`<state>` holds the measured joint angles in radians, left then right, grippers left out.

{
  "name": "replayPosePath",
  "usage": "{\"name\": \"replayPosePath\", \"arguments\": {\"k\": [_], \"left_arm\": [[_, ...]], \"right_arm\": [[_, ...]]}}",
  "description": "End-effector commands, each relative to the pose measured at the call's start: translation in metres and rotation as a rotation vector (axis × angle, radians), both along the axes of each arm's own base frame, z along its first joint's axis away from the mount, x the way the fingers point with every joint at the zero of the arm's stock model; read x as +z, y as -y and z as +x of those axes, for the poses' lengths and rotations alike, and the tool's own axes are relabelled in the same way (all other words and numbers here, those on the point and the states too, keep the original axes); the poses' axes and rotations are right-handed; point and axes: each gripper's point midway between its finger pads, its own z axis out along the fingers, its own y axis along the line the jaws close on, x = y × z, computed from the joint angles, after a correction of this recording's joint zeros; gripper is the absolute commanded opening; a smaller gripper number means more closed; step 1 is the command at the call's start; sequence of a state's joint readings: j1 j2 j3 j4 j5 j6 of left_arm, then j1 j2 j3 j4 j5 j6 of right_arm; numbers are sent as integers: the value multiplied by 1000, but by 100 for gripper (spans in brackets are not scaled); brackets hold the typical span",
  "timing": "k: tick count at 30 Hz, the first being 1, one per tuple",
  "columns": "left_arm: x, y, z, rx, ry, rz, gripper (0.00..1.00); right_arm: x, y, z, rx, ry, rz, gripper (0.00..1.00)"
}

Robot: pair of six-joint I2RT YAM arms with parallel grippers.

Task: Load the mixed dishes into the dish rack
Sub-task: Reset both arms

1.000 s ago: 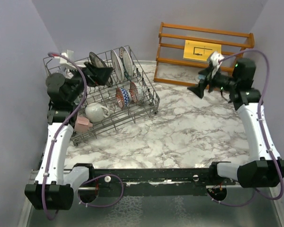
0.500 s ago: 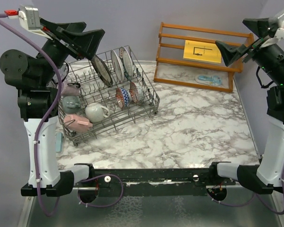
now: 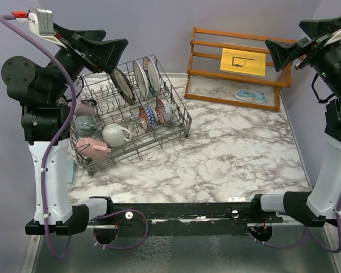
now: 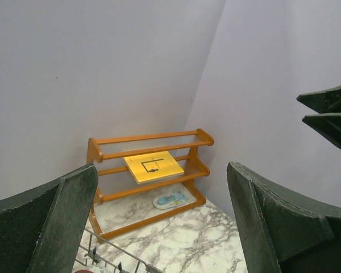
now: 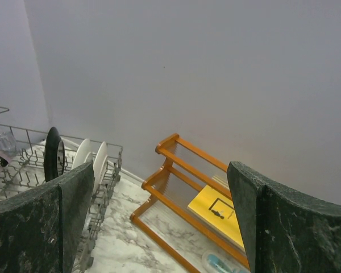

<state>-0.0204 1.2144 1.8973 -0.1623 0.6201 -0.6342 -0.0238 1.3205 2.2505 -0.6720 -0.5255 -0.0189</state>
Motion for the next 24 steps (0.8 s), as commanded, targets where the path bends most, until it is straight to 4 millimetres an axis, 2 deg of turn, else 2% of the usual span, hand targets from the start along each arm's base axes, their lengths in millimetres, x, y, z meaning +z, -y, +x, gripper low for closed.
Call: {"name": "replayPosePath", "arguments": {"k": [1, 24], "left_arm": [[-7, 4, 1, -27, 5, 26, 99], [-23, 5, 13, -43, -33, 17, 99]], "right_arm": [[3, 12, -4, -65, -23, 54, 100], [-2, 14, -4, -78, -25, 36, 100]]}}
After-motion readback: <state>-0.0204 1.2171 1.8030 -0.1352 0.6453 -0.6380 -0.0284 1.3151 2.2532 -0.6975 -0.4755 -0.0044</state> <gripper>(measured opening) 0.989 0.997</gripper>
